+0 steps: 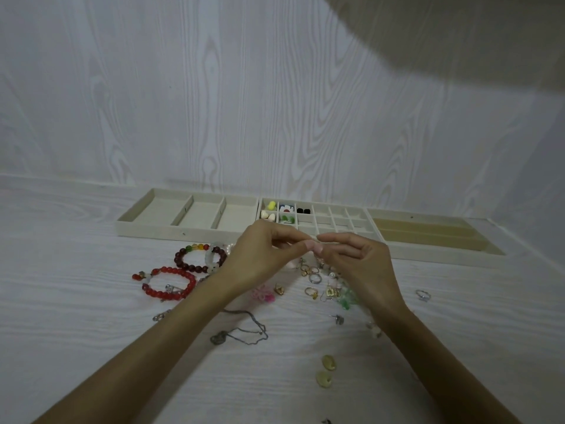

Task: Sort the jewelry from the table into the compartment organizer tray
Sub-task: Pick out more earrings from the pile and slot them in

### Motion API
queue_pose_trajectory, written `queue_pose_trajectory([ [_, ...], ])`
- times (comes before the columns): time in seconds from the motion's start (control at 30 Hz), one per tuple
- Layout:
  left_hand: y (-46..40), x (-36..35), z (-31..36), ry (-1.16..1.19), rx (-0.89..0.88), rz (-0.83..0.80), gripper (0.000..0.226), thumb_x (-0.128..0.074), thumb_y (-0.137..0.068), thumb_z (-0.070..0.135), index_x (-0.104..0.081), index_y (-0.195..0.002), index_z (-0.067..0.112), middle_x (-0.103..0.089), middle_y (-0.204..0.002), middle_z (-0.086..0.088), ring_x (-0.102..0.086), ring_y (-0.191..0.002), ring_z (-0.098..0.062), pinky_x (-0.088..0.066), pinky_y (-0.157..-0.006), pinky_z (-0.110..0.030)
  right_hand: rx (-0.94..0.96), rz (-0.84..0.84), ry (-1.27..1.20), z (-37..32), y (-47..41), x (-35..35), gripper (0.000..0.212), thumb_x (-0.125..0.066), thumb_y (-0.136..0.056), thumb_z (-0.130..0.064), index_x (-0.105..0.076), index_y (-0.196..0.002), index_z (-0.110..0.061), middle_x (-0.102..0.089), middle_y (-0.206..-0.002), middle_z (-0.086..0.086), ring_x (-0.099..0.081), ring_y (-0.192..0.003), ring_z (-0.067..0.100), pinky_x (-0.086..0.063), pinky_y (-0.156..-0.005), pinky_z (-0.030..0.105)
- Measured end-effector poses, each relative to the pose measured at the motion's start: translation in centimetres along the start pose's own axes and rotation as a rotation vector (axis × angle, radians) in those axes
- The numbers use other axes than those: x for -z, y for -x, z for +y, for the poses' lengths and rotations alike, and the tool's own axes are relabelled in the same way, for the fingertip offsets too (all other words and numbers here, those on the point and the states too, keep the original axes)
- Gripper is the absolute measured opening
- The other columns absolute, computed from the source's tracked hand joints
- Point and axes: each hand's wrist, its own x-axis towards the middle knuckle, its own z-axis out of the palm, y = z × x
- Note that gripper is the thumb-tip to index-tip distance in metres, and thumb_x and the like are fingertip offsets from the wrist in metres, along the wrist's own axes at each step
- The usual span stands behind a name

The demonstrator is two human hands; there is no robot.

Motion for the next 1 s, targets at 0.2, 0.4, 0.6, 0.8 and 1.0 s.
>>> queue_pose_trajectory([
  [0.2, -3.4, 1.4, 1.9, 0.029, 0.003, -0.126, 0.016, -0.067, -0.087, 0.016, -0.075, -0.100, 0.016, -0.075, -0.093, 0.000, -0.070, -0.087, -0.008, -0.055, -0.083, -0.020, 0.124, 0.114, 0.076, -1.0, -1.9, 0.7, 0.018, -0.075, -0.076, -0.017, -0.076, -0.093, -0.012, -0.075, -0.083, -0.005, -0.071, -0.081, 0.007, -0.053, -0.071, 0.014],
  [0.4, -7.9, 6.6, 0.5, -0.465, 0.201, -0.053, 0.024, -0.061, -0.090, 0.034, -0.069, -0.111, 0.026, -0.069, -0.112, 0.007, -0.063, -0.100, -0.010, -0.050, -0.091, -0.029, 0.235, 0.092, 0.383, -3.7, -8.4, 1.5, 0.010, -0.079, -0.073, -0.022, -0.077, -0.082, -0.022, -0.074, -0.075, -0.009, -0.066, -0.071, 0.006, -0.053, -0.067, 0.018],
  [0.6, -8.3, 8.4, -2.8, -0.783, 0.434, -0.059, 0.028, -0.055, -0.092, 0.038, -0.063, -0.118, 0.030, -0.063, -0.122, 0.002, -0.059, -0.108, -0.021, -0.044, -0.083, -0.029, 0.217, -0.186, 1.015, -3.1, -14.6, 1.0, 0.008, -0.077, -0.076, -0.029, -0.077, -0.083, -0.028, -0.069, -0.071, -0.013, -0.053, -0.056, -0.001, -0.038, -0.057, 0.016],
  [0.8, -8.6, 7.2, -4.3, -0.688, 0.454, -0.136, 0.029, -0.058, -0.091, 0.034, -0.067, -0.116, 0.024, -0.067, -0.116, -0.002, -0.062, -0.102, -0.024, -0.050, -0.088, -0.034, 0.108, -0.346, 1.170, -0.8, -16.7, -0.3, 0.009, -0.077, -0.076, -0.028, -0.078, -0.084, -0.025, -0.067, -0.069, -0.008, -0.060, -0.069, 0.009, -0.045, -0.063, 0.024],
  [1.0, -8.5, 7.0, -4.3, -0.648, 0.475, -0.109, 0.032, -0.065, -0.087, 0.028, -0.065, -0.118, 0.021, -0.069, -0.106, -0.005, -0.063, -0.100, -0.023, -0.048, -0.082, -0.031, 0.060, -0.405, 1.185, 1.1, -17.0, -1.3, 0.010, -0.078, -0.075, -0.028, -0.078, -0.085, -0.026, -0.065, -0.069, -0.012, -0.057, -0.067, 0.004, -0.049, -0.066, 0.028],
])
